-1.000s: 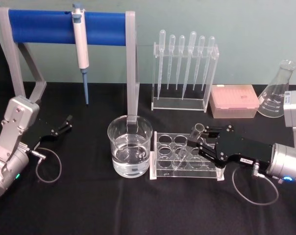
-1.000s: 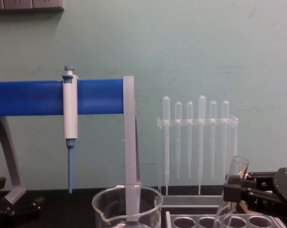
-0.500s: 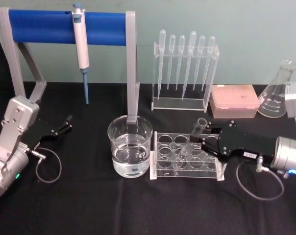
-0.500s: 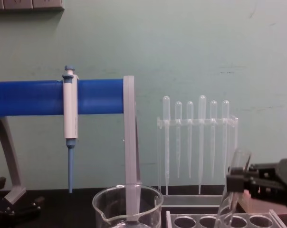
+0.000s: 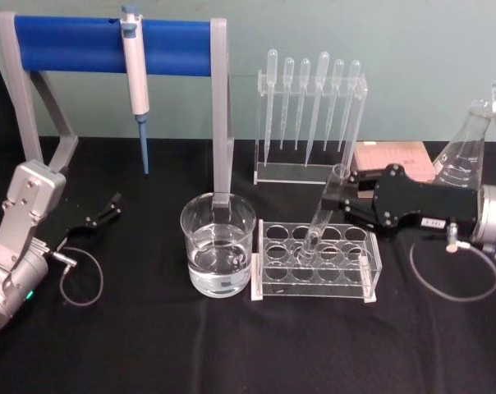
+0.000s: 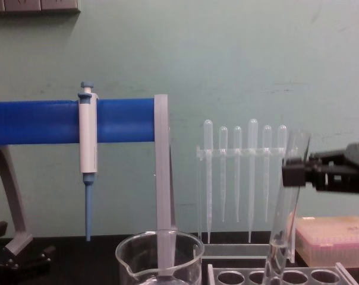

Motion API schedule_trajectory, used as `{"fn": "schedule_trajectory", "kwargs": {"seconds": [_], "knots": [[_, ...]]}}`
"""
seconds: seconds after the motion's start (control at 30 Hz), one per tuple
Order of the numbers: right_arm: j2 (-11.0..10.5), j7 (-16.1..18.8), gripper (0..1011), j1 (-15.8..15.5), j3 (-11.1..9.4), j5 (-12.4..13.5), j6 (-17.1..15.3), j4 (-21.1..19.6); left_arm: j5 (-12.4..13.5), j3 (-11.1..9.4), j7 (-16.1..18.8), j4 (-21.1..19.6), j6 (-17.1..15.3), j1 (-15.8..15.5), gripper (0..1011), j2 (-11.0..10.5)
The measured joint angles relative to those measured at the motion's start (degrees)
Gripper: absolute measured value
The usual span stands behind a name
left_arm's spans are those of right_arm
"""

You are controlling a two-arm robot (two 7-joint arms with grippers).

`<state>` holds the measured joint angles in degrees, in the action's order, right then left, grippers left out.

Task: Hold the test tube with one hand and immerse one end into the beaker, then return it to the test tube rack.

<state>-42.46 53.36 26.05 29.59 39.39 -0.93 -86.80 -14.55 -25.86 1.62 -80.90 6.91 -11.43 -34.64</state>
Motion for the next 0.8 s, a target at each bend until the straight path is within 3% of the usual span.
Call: {"fn": "schedule_trajectory", "kwargs": {"seconds": [0.3,0.8], "knots": [[-2.09,0.21,242,3.84,0.37,1.14,-3.38,-2.17,0.0,0.0,0.0,0.0,0.0,0.0,1000,0.0],[-4.0,0.63,242,8.1,1.91,2.41,-5.63,-2.78,0.0,0.0,0.0,0.0,0.0,0.0,1000,0.0]]}}
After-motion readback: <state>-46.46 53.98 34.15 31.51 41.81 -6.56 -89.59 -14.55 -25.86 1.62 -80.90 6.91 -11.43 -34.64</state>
